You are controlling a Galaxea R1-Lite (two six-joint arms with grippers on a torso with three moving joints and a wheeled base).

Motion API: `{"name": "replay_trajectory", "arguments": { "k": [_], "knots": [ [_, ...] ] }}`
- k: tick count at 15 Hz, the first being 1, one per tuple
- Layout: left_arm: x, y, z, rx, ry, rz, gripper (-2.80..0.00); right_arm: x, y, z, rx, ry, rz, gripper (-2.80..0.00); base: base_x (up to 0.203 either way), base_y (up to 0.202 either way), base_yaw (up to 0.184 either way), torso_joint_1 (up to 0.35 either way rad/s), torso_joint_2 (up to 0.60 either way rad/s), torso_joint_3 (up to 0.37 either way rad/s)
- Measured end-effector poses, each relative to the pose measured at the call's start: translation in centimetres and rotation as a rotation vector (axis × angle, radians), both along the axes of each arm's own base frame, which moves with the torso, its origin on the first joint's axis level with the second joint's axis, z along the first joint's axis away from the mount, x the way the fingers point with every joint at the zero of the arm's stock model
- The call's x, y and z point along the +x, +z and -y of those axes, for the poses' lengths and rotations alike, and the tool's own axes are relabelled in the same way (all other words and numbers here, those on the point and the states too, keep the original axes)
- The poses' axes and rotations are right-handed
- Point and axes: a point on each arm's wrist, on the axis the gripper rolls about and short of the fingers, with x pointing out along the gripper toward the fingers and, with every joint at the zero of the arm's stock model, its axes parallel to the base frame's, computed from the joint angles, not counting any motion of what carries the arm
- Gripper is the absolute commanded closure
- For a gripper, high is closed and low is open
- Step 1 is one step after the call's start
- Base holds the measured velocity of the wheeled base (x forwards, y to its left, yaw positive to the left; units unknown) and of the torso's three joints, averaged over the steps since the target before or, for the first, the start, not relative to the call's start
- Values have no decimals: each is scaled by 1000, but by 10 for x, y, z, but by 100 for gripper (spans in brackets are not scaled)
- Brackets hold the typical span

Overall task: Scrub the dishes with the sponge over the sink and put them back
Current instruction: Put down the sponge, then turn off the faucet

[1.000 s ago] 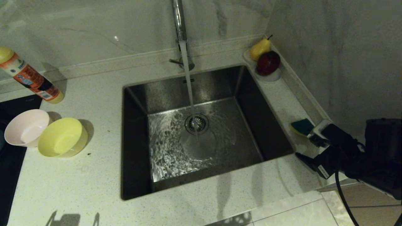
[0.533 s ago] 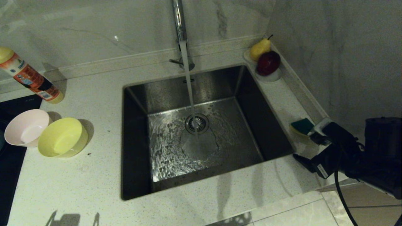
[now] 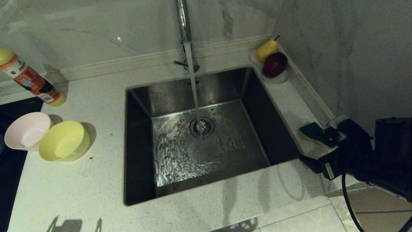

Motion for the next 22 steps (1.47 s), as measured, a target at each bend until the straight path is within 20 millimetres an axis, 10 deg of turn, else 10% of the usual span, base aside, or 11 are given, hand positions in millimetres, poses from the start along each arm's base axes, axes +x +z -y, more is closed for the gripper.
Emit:
{"name": "replay_trajectory", "arguments": {
  "k": [22],
  "knots": [
    [0, 0, 0, 1, 0, 0, -280, -12, 35, -12, 232, -12, 33, -280, 0, 0, 0, 0, 0, 0]
  ]
}}
